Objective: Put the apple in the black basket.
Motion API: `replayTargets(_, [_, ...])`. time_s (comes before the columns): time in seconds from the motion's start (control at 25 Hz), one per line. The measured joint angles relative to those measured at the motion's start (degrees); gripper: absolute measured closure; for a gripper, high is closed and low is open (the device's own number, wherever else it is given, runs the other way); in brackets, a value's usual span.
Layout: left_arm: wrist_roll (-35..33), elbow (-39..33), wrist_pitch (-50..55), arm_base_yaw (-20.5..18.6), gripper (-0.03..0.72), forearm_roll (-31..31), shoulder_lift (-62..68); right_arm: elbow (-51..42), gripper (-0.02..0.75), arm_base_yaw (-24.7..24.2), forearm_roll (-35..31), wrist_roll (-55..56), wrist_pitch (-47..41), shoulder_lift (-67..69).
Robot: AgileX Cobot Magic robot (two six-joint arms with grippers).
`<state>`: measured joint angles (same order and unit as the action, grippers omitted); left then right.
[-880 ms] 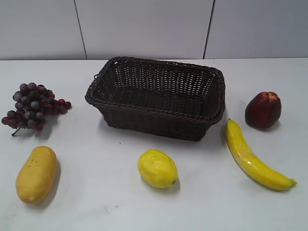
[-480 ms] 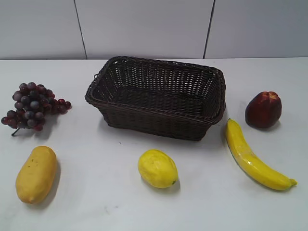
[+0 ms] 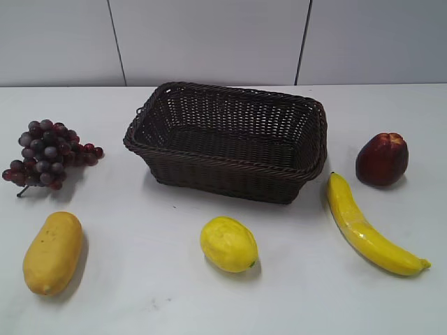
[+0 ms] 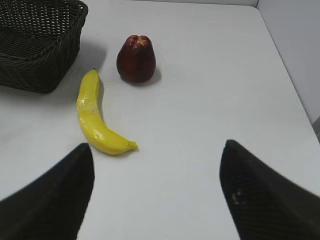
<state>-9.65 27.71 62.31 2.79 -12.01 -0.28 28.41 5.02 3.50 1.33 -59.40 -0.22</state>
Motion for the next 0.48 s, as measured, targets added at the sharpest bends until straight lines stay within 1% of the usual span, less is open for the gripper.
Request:
replayTargets(0.32, [0.0,0.0,0.0,0.0,0.253,-0.1,0.0,0.5,0.147,0.0,-0.2,1.5,0.6,0.6])
replayTargets(0.4, [0.0,0.0,0.0,0.0,0.253,-0.5,0.0,1.8,0.146,0.0,-0.3,1.7,4.3,3.4])
replayTargets(0.48, [0.0,0.0,0.0,0.0,0.253,-0.9,0.0,2.5,0.142,0.0,-0.3,1.9,10.3,7.5])
